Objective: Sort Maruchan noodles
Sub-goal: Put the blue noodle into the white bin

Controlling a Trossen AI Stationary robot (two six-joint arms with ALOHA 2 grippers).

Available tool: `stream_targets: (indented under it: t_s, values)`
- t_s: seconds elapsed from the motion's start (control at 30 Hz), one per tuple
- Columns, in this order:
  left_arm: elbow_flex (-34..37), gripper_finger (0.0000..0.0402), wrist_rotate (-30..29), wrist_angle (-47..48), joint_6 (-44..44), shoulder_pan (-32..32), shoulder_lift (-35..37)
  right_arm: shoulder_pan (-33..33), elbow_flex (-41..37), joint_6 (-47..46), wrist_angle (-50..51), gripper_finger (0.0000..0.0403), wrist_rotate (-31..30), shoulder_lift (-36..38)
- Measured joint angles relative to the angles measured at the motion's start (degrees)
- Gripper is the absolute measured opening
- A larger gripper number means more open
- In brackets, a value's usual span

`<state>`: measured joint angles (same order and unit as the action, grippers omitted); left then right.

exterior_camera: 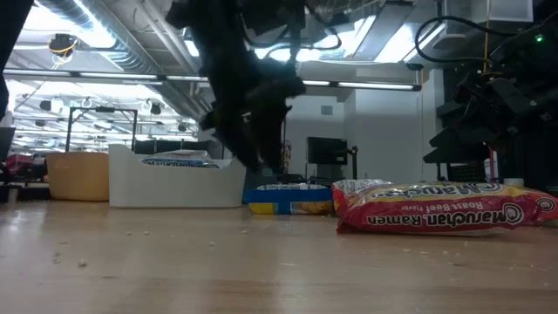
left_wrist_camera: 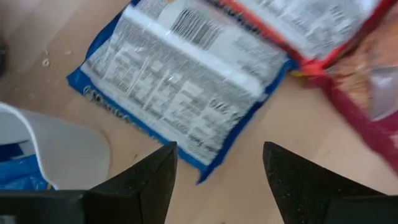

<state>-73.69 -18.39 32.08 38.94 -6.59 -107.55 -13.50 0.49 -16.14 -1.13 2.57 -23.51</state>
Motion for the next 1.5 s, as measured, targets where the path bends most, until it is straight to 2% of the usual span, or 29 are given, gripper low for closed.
stream_targets:
  t_s: [0.43, 0.8, 1.1, 1.27, 1.5]
  values:
    - [1.7, 0.0232, -0.4, -1.5, 1.6, 1.0, -0.2, 0.0, 0.0, 0.0, 0.0, 0.0296, 0.0, 0.0]
    - [1.7, 0.023, 0.1, -1.7, 2.7, 0.9, -5.3, 0.0, 0.0, 0.0, 0.0, 0.0296, 0.0, 0.0]
    - [1.7, 0.0226, -1.2, -2.1, 2.9, 0.9, -5.8, 0.0, 0.0, 0.0, 0.0, 0.0296, 0.0, 0.0]
    - [1.7, 0.0182, -1.7, -2.4, 3.4, 1.1, -5.8, 0.0, 0.0, 0.0, 0.0, 0.0296, 0.0, 0.0]
    - [1.7, 0.0073, -2.5, -4.4, 4.5, 1.2, -5.8, 0.0, 0.0, 0.0, 0.0, 0.0296, 0.0, 0.0]
